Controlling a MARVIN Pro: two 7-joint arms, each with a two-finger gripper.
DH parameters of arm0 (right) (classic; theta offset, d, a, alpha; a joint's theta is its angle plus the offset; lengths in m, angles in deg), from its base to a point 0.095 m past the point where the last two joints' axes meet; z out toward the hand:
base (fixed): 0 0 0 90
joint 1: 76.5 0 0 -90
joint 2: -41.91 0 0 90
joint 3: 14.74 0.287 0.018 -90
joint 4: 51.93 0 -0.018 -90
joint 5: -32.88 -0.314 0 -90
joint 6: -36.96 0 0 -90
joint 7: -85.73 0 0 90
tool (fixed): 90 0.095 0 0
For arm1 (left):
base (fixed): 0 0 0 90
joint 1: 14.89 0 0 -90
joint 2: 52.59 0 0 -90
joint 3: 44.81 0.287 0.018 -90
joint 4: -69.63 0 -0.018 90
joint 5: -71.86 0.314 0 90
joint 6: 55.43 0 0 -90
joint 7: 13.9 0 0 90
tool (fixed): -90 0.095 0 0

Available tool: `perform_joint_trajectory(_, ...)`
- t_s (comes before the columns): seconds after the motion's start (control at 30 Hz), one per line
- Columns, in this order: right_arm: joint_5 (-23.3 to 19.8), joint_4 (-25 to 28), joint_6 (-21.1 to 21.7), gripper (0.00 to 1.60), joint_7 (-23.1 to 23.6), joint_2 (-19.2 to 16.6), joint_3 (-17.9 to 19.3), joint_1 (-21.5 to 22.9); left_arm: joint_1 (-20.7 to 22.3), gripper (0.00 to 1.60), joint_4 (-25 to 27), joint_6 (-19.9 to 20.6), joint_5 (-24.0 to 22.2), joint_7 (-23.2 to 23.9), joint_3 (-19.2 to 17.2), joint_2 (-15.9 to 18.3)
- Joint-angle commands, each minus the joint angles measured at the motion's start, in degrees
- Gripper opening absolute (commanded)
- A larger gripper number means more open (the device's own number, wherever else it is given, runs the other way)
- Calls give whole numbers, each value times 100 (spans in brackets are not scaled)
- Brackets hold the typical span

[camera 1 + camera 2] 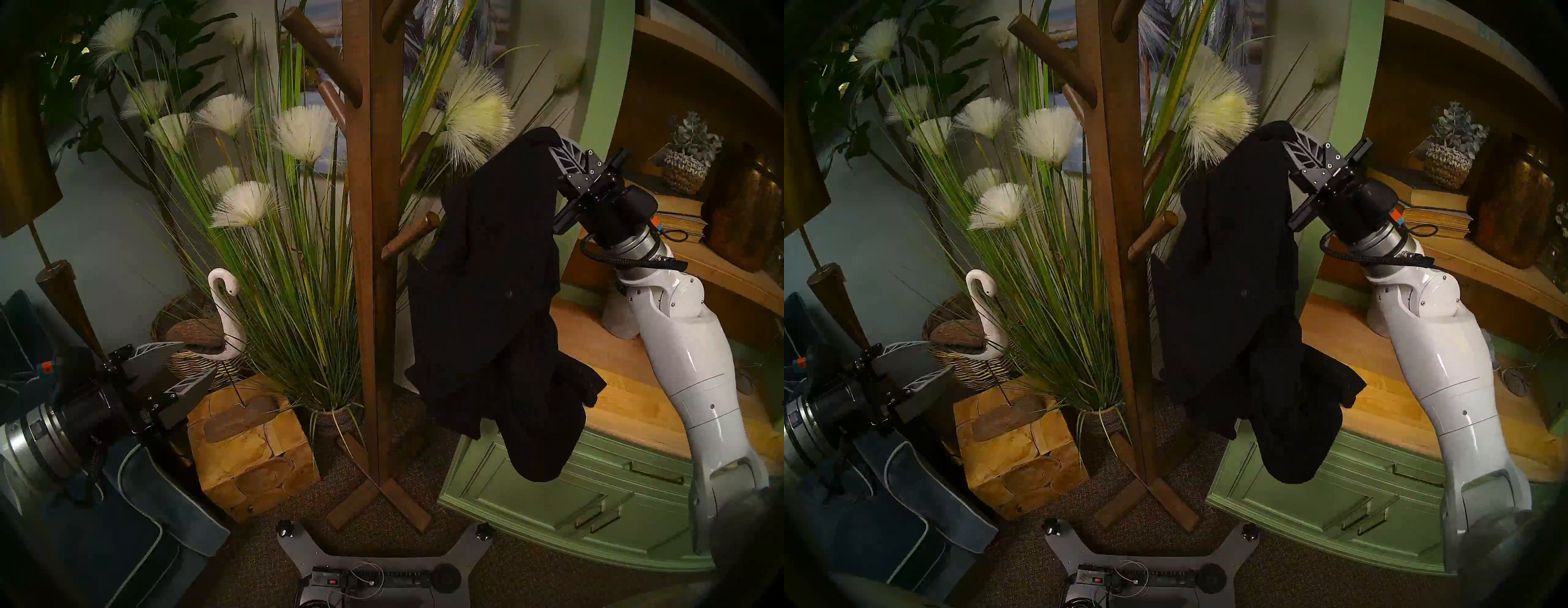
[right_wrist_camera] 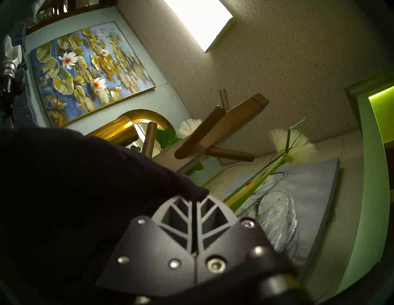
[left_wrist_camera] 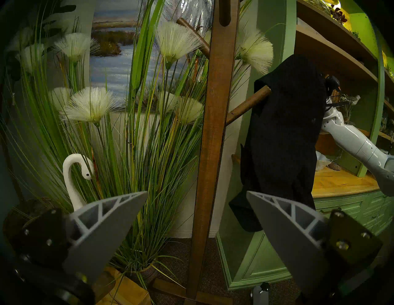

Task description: Pick up jacket and place on coat hanger

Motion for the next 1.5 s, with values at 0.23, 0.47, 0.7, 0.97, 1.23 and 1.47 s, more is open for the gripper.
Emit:
perform_joint_trajectory(0.23, 103, 672, 302, 0, -222, 289, 172, 920, 17, 160, 80, 6, -67, 57, 3, 7)
perform_joint_trajectory(0.47, -148, 356, -223, 0, 162, -434, 936, 70, 17, 160, 81, 6, -69, 59, 2, 7)
perform_joint_trajectory(0.7, -516, -148, -570, 0, 445, -636, 1463, -349, 18, 160, 79, 5, -65, 56, 3, 7)
perform_joint_trajectory(0.97, -1349, 308, -458, 0, 801, -621, 1089, -211, 15, 160, 87, 19, -95, 78, -10, 5)
perform_joint_trajectory(1.23, -1261, 658, -338, 0, 695, -486, 472, 144, 15, 160, 87, 19, -94, 74, -9, 6)
perform_joint_trajectory(1.47, -1021, 525, -144, 0, 607, -301, 66, 461, 14, 160, 88, 22, -99, 77, -11, 6)
